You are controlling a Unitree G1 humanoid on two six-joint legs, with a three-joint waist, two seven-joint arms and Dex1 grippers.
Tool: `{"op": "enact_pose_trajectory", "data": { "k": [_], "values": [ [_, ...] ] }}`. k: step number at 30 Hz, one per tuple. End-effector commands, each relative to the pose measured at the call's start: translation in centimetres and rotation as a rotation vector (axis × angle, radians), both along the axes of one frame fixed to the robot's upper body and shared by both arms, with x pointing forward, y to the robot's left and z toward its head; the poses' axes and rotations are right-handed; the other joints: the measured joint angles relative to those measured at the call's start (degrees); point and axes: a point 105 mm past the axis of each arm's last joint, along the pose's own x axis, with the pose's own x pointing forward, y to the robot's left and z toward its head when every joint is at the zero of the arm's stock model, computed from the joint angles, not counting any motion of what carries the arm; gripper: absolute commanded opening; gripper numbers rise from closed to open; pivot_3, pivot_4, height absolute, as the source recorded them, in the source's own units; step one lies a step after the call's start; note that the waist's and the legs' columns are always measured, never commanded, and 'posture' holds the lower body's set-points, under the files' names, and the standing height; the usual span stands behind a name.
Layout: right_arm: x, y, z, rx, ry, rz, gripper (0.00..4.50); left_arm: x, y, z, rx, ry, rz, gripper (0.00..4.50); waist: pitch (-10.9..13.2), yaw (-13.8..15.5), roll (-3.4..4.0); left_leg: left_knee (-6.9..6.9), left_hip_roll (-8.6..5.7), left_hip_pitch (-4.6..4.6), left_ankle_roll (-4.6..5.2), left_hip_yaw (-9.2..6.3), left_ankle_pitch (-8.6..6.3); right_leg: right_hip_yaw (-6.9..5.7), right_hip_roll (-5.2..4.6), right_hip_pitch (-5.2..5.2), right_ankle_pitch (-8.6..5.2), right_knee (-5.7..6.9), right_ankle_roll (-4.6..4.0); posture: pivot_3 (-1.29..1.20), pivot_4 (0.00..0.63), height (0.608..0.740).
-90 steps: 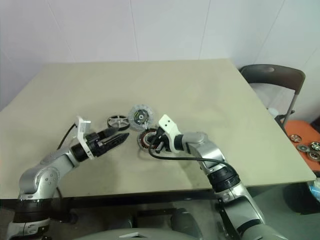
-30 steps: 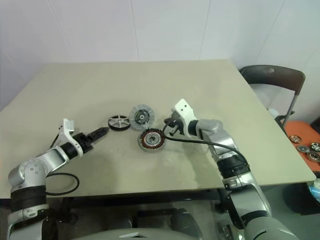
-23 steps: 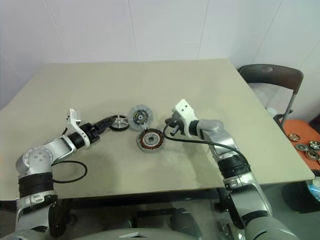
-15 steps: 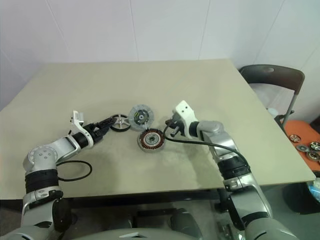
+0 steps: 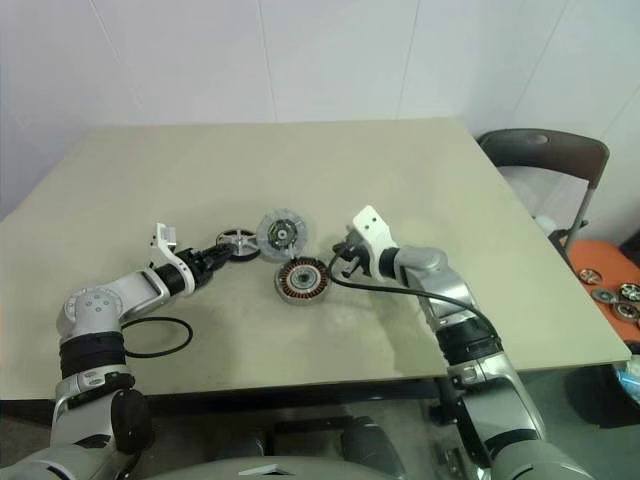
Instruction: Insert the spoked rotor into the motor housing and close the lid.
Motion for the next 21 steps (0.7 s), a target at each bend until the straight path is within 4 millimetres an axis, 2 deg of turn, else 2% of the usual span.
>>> {"op": "enact_pose_trajectory", "data": {
  "k": [1,7,11,13,17,21],
  "values": [
    [0.3,-0.1,1.7,0.011,-0.064,-0.004,0.0,0.4,0.1,1.1,-0.017,-0.025,0.001,0.52,0.0,0.0,0.0,0.0,0.0,0.0,0.0,0.0,0.0,0.0,0.0,0.01,0.0,0.0,0.0,0.0,0.0,0.74],
    [0.2,-0.1,1.2,-0.001,-0.053,0.0,0.0,0.8,0.6,2.4,-0.092,-0.071,0.051,0.43,0.0,0.0,0.0,0.02,0.0,0.0,0.0,0.0,0.0,0.0,0.0,0.01,0.0,0.0,0.0,0.0,0.0,0.74],
    [0.2,-0.5,1.2,0.0,-0.047,0.003,0.0,1.2,1.2,6.1,-0.332,-0.228,0.112,0.43,0.0,0.2,-0.02,0.02,0.0,-0.03,0.0,0.0,0.0,0.0,0.0,-0.01,0.0,0.0,0.0,0.0,0.0,0.74],
    [0.1,-0.7,1.3,0.011,-0.037,0.014,0.0,1.0,1.2,7.4,-0.402,-0.276,0.109,0.43,0.0,0.2,-0.03,0.03,0.0,-0.05,0.0,0.0,0.0,0.0,-0.01,-0.01,0.0,0.0,0.01,0.0,0.0,0.74],
    [-1.7,-1.2,1.5,0.056,0.043,0.126,0.0,-0.9,-1.4,9.5,-0.481,-0.356,-0.054,0.43,0.0,0.4,-0.03,0.03,-0.01,-0.07,0.0,0.0,0.0,0.0,-0.01,0.01,0.01,-0.05,0.02,0.0,0.0,0.74],
    [-3.5,-2.0,1.7,0.066,0.098,0.217,0.0,-2.9,-3.7,9.9,-0.451,-0.374,-0.209,0.43,0.0,0.8,-0.03,0.03,-0.01,-0.03,0.0,0.0,-0.01,0.0,-0.01,0.04,0.01,-0.08,0.03,0.0,0.0,0.74]
  ]
}}
